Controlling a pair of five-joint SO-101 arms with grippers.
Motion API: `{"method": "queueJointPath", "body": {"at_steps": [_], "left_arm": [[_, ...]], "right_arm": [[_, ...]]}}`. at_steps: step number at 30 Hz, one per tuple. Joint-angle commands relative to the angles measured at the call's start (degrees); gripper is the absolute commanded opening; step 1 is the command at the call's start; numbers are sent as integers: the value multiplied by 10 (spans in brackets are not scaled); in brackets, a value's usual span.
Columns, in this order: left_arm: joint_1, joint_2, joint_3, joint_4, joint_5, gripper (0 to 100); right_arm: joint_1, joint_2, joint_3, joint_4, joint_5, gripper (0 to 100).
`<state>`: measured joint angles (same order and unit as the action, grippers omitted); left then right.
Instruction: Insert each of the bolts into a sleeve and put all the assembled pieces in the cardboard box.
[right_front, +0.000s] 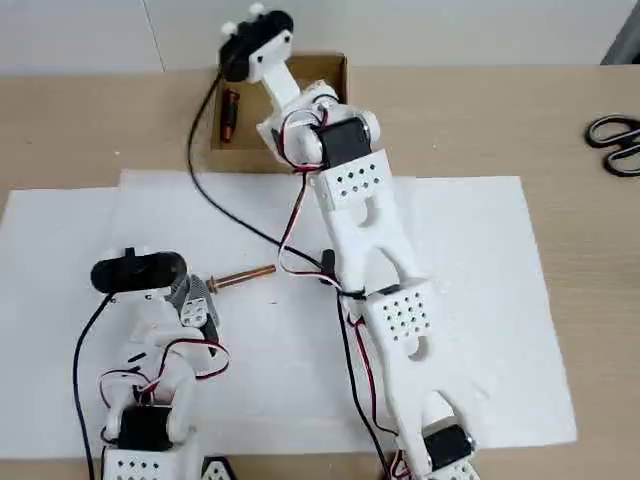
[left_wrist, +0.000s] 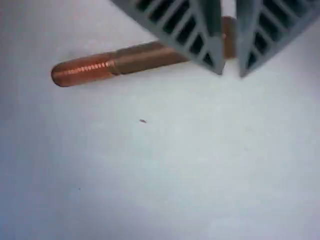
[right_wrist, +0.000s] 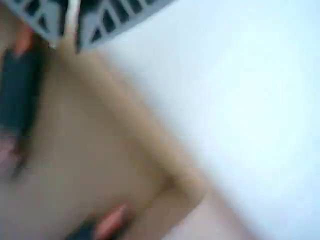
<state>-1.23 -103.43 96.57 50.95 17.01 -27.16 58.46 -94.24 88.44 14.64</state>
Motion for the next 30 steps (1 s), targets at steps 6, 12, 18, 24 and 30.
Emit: {"method": "queueJointPath", "body": {"at_steps": [6, 12, 18, 24, 30], "left_arm": [[-4, -5, -2, 3, -1, 7], [-4, -5, -2, 3, -1, 7], [-4, -5, -2, 3, -1, 7], [-4, -5, -2, 3, -1, 7], [-4, -5, -2, 4, -1, 7]], "right_arm": [[-1, -113, -23, 102, 1, 5], [-8, -145, 18, 116, -16, 5], [-14, -293, 203, 115, -83, 5], [-14, -470, 469, 111, -128, 7], [-14, -574, 654, 110, -220, 8]]}}
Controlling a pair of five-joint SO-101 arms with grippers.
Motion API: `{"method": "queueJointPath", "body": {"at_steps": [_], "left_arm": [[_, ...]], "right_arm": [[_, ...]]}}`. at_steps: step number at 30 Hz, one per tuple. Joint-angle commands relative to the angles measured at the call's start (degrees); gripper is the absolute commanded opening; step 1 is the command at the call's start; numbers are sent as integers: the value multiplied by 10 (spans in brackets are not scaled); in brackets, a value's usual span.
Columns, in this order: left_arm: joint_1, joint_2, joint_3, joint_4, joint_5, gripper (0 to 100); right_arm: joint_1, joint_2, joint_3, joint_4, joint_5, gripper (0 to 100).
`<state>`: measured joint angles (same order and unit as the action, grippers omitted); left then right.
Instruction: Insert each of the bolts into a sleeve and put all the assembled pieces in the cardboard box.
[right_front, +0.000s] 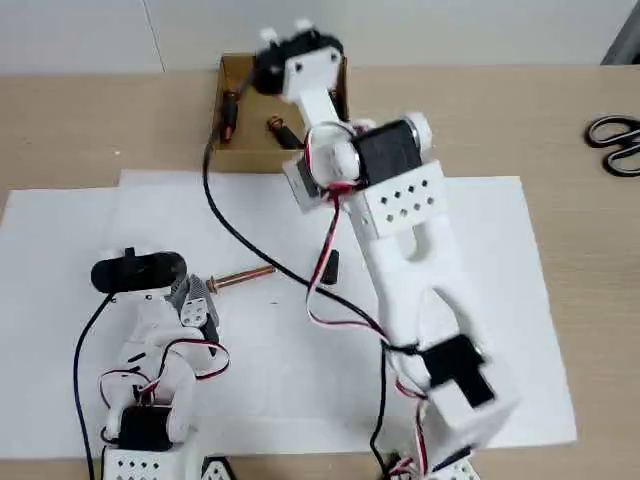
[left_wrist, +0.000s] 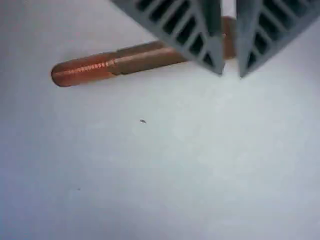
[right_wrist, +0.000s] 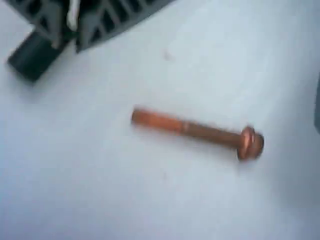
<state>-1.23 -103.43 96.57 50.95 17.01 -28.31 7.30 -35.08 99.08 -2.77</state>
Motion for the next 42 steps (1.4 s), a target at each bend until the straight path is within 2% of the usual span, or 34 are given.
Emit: {"method": "queueJointPath", "body": {"at_steps": [1, 6, 8, 16, 23, 30, 35, 42], "left_arm": [[-4, -5, -2, 4, -1, 7], [-4, -5, -2, 4, -1, 7], [-4, -5, -2, 4, -1, 7], [-4, -5, -2, 4, -1, 7], [-16, -5, -2, 4, -1, 7], [-18, -5, -2, 4, -1, 7], [-18, -5, -2, 4, -1, 7], [-18, -5, -2, 4, -1, 7]], "right_arm": [[-2, -72, 83, 4, -67, 8], [-2, -88, 168, 1, -150, 9], [-1, -89, 195, -1, -159, 9], [0, -87, 294, -65, -158, 16], [-1, -87, 367, -138, -157, 178], [-1, -87, 431, -225, -156, 148], [-2, -87, 477, -294, -127, 149], [-2, -81, 483, -332, -127, 150]]}}
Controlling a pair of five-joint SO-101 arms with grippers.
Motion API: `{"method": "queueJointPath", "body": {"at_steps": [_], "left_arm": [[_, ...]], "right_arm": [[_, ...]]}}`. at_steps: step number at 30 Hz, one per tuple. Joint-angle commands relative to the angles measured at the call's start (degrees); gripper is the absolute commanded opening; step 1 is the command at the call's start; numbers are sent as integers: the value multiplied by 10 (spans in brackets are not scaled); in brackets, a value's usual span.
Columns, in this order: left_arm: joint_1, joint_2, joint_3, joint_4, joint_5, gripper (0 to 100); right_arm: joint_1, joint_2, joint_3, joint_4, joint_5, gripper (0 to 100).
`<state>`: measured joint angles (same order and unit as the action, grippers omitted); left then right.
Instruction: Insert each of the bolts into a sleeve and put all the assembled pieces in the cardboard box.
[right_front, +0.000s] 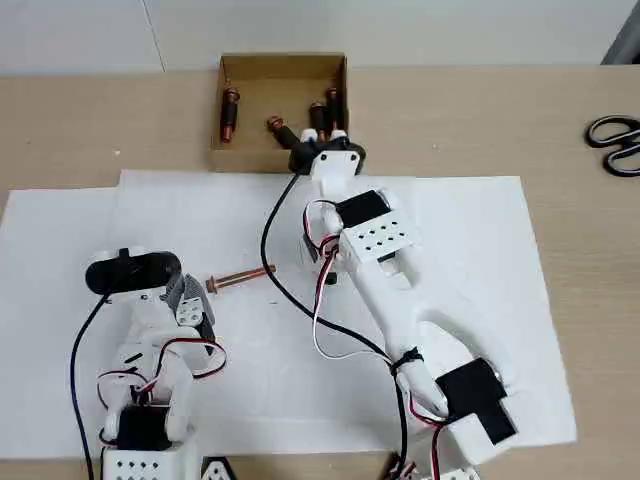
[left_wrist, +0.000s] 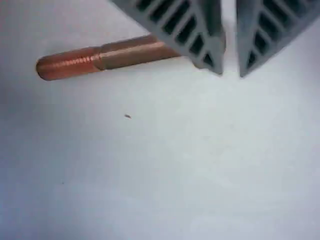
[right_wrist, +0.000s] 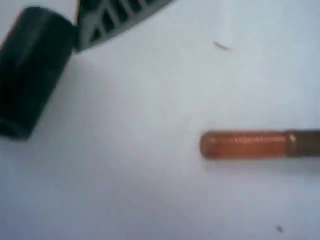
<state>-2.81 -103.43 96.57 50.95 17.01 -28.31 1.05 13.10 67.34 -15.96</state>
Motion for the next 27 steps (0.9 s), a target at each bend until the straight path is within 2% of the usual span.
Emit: {"method": "queueJointPath", "body": {"at_steps": [1, 27], "left_arm": [[-2, -5, -2, 4, -1, 7], [-2, -5, -2, 4, -1, 7]], "right_arm": [[-2, -12, 0, -15, 4, 150], [-19, 93, -2, -55, -1, 147]]}}
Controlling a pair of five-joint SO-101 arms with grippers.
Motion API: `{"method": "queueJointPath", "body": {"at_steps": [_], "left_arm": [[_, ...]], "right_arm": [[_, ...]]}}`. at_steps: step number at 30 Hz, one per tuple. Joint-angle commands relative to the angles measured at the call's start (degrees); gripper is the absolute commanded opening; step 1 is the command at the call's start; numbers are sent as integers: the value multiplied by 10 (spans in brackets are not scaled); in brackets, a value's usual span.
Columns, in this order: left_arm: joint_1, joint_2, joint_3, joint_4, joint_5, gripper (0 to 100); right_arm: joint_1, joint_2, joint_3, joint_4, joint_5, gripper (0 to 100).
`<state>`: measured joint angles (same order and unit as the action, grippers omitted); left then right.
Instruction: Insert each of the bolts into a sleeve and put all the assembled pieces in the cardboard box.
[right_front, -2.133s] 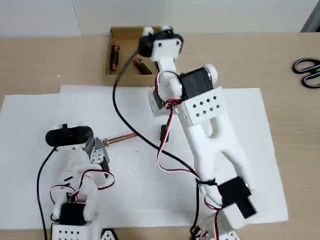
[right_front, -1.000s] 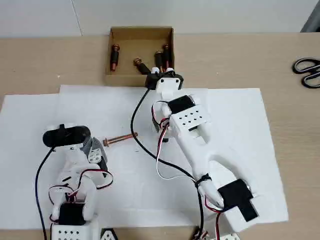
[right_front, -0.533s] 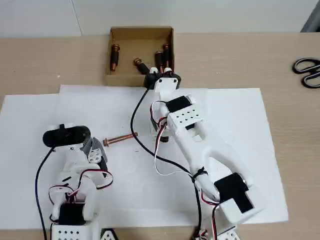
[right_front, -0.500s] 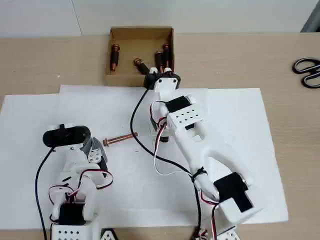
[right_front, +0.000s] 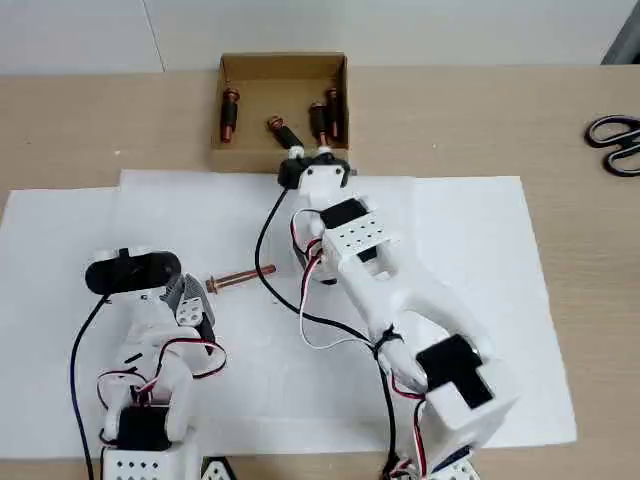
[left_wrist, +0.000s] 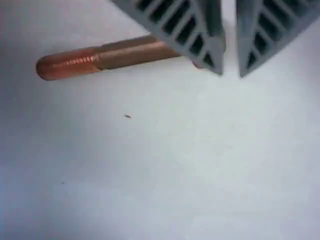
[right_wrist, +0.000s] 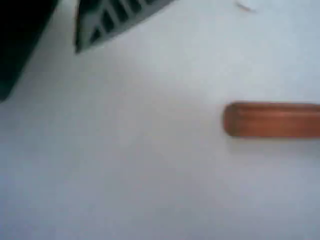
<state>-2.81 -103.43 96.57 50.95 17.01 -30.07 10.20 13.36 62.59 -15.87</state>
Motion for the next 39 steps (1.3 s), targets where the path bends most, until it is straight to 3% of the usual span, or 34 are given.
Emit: {"method": "queueJointPath", "body": {"at_steps": [1, 9, 15, 20, 34, 37, 39], "left_arm": [[-2, -5, -2, 4, -1, 7], [-3, -5, -2, 4, -1, 7], [-3, -5, -2, 4, -1, 7], [-3, -5, -2, 4, -1, 7], [-4, -5, -6, 0, -15, 7], [-4, -5, -41, 0, -58, 7], [-4, -4, -85, 2, -42, 7]], "right_arm": [[-1, 5, -4, -8, -2, 147], [10, 13, -4, -8, -2, 146], [16, 13, -4, -15, -1, 0], [15, 0, -21, -5, 0, 2], [19, -260, -134, 251, 3, 3], [38, -313, -134, 290, 3, 3], [63, -341, -134, 318, 3, 3]]}}
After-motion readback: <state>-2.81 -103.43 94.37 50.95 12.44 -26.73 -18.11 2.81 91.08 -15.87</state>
